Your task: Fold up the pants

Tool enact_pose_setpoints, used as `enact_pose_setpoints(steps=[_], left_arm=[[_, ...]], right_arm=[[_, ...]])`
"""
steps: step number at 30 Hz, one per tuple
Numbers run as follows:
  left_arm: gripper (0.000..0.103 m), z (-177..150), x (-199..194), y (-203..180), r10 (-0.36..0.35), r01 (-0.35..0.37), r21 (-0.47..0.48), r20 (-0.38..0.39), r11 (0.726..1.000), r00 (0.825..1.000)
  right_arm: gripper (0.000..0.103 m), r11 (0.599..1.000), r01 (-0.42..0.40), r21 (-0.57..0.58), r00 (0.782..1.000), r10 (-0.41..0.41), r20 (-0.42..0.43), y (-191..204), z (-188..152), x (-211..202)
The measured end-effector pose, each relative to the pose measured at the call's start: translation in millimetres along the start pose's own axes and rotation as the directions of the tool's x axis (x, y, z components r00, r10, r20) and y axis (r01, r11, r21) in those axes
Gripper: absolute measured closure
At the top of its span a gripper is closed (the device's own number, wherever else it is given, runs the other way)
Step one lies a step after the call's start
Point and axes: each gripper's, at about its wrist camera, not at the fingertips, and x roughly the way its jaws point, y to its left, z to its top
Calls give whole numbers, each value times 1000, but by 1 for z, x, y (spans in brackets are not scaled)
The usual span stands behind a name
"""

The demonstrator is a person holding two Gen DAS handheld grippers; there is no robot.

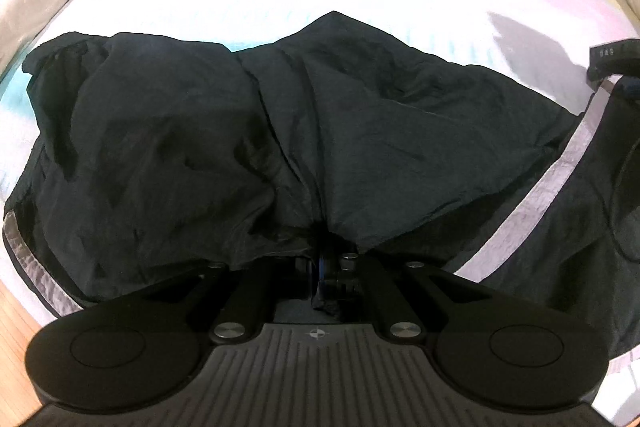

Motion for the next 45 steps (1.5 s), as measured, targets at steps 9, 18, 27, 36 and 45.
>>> enact_pose_setpoints(steps=[9, 18, 27, 36, 45], left_arm=[[100, -6, -3, 8, -12, 12, -13, 9, 1000, 1000], [97, -23, -16, 3, -16, 16, 10, 34, 1000, 999], [97, -30, -21, -6, 11, -13, 59, 31, 998, 999], [97, -29, -18, -12, 42, -43, 55, 16, 998, 999], [97, -33, -17, -19, 56, -59, 95, 30, 994, 998]], right_arm=[[97, 984, -154, 86, 970, 134, 204, -71, -7, -104], [98, 890, -238, 390, 956, 143, 256, -185, -120, -170], [54, 903, -65, 426, 993, 16, 116, -221, -224, -169], [31, 995, 89, -39, 925, -68, 375, -138, -198, -212], [41, 662, 434, -611, 883, -177, 435, -41, -219, -140]])
